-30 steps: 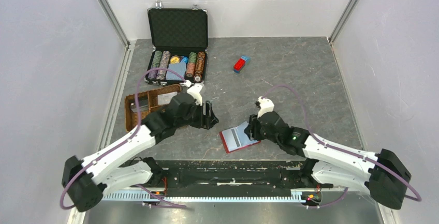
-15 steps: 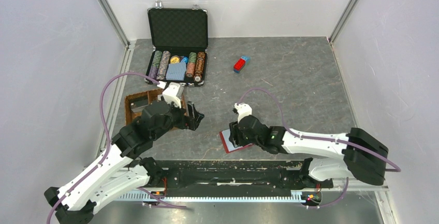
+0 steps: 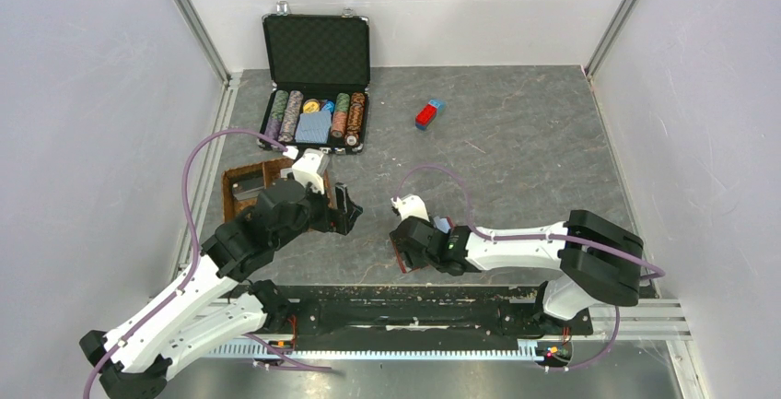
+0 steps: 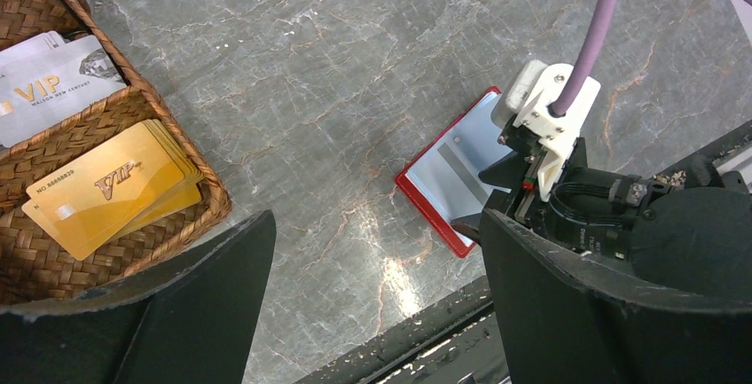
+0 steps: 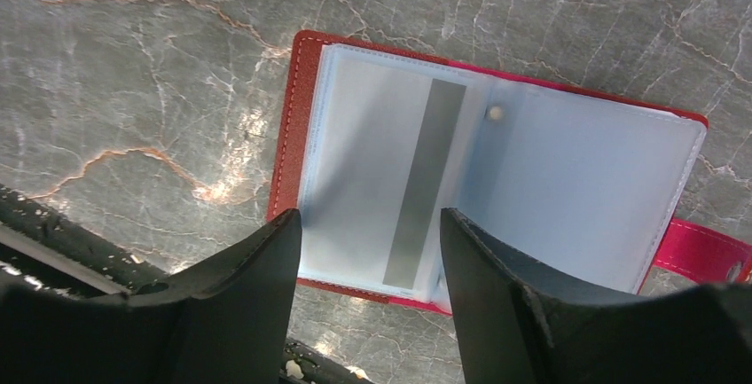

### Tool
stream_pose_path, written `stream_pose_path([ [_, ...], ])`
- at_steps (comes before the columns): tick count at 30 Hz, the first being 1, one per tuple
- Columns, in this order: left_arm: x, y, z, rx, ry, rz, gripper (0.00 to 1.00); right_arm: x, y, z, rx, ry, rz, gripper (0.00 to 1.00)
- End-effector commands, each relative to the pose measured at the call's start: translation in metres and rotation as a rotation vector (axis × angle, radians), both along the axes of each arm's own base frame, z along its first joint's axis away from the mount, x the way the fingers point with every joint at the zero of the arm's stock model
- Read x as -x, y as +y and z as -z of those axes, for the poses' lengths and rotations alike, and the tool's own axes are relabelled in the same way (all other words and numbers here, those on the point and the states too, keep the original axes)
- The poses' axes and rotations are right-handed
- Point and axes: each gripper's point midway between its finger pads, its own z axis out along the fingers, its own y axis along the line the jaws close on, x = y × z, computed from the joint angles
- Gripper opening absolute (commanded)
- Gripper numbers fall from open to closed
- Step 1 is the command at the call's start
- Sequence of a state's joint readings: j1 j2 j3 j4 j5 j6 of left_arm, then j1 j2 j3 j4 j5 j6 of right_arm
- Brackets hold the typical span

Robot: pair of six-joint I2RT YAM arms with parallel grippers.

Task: Take the credit cards out of the card holder
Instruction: Remove the credit card from the card holder.

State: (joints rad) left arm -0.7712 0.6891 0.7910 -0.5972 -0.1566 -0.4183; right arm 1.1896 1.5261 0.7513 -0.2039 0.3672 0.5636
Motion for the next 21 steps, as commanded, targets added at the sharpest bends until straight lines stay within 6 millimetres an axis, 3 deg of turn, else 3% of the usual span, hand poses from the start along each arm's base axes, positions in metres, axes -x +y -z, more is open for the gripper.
stream_pose_path([
  [1, -0.0034, 0.0037, -0.0119, -0.02, -0.066, 0.011, 0.91, -0.0071, 0.0038, -0.0061, 0.02, -0.046, 0.021, 0.59],
  [7, -0.0037, 0.0042, -0.0112, -0.021, -0.065, 0.007, 0.91, -0.0066, 0.0016, -0.0054, 0.013, -0.05, 0.028, 0.53],
  [14, -0.0043, 0.0044, -0.0107, -0.022, -0.063, 0.004, 0.91, -0.0034, 0.005, -0.006, 0.005, -0.045, 0.017, 0.64],
  [21, -0.0042, 0.0049, -0.0105, -0.023, -0.065, 0.002, 0.91, -0.0021, 0.0025, -0.0002, 0.022, -0.039, 0.017, 0.6],
])
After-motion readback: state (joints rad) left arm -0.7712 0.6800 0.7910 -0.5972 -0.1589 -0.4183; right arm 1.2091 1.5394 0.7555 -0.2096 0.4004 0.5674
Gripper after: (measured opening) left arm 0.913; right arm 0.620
